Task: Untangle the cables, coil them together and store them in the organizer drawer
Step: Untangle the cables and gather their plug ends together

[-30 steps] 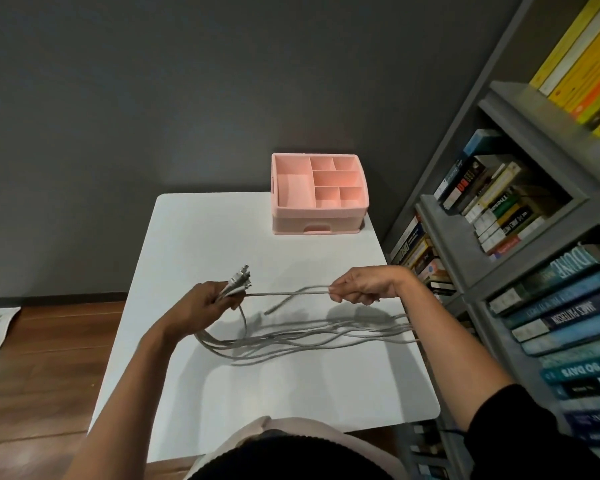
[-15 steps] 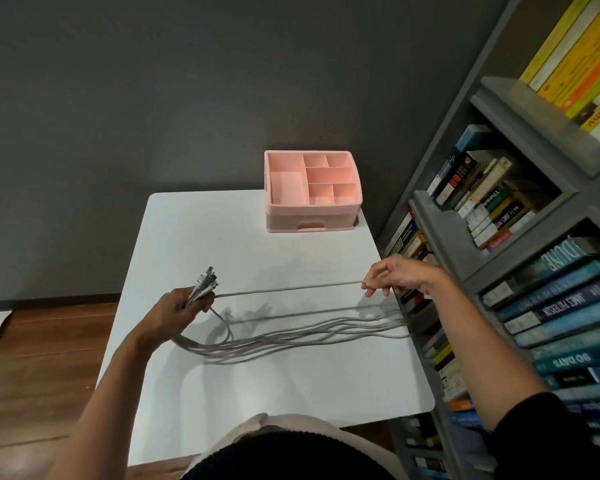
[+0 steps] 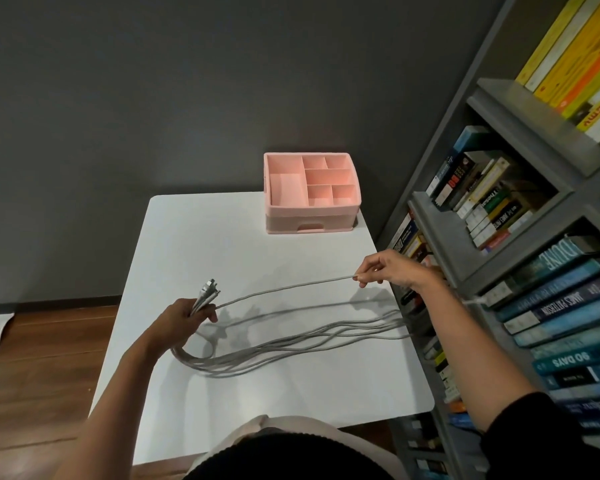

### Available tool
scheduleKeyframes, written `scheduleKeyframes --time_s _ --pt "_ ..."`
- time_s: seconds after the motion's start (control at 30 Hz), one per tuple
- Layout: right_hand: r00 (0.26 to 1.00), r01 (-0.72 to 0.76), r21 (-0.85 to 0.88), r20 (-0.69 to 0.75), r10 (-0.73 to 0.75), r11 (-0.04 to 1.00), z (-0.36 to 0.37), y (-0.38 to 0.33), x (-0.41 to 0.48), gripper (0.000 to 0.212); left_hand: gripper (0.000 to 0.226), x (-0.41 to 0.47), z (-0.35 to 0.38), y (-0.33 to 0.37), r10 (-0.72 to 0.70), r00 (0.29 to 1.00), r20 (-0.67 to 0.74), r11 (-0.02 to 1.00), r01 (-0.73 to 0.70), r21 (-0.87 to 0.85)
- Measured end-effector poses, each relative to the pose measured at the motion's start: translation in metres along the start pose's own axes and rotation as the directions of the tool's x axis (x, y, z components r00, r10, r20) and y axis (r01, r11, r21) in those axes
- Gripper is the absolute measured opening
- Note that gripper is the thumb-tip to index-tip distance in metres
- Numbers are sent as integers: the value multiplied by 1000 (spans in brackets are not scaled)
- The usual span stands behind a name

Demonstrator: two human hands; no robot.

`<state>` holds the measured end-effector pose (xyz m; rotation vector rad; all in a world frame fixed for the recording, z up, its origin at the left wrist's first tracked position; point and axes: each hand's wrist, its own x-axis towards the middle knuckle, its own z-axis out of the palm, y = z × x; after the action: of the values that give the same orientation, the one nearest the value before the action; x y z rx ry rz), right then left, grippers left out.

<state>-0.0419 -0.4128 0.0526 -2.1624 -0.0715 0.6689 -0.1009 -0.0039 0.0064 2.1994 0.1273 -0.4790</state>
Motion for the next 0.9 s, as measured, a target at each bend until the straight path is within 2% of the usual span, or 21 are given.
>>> scheduleKeyframes --time_s 0.1,0.2,0.3,0.4,0.5,0.7,0.8,0.9 --pt "1000 8 -39 25 -7 999 4 -5 0 9 21 0 8 7 14 999 38 999 -15 39" --pt "999 21 -63 50 -18 998 11 -12 3 12 17 1 20 30 125 987 103 984 -137 117" --pt "995 56 -101 82 -48 993 20 -24 8 12 24 2 34 57 224 961 164 954 -251 167" --pt "993 84 -102 97 -74 991 23 -34 9 12 23 0 36 74 287 951 113 946 -300 122" --pt "992 85 -19 92 -83 996 17 -33 2 15 15 -2 21 74 326 945 16 941 -326 88" --pt "995 46 -42 96 -41 998 6 -20 -8 26 23 -5 5 50 301 950 -79 953 -298 47" --pt "999 17 -32 44 -16 999 -5 -10 -15 25 26 -11 -2 38 235 961 -146 967 -246 -62" --pt "1000 -15 -4 -7 15 1000 -8 -1 -20 24 23 -10 -2 27 165 973 -162 980 -180 -80"
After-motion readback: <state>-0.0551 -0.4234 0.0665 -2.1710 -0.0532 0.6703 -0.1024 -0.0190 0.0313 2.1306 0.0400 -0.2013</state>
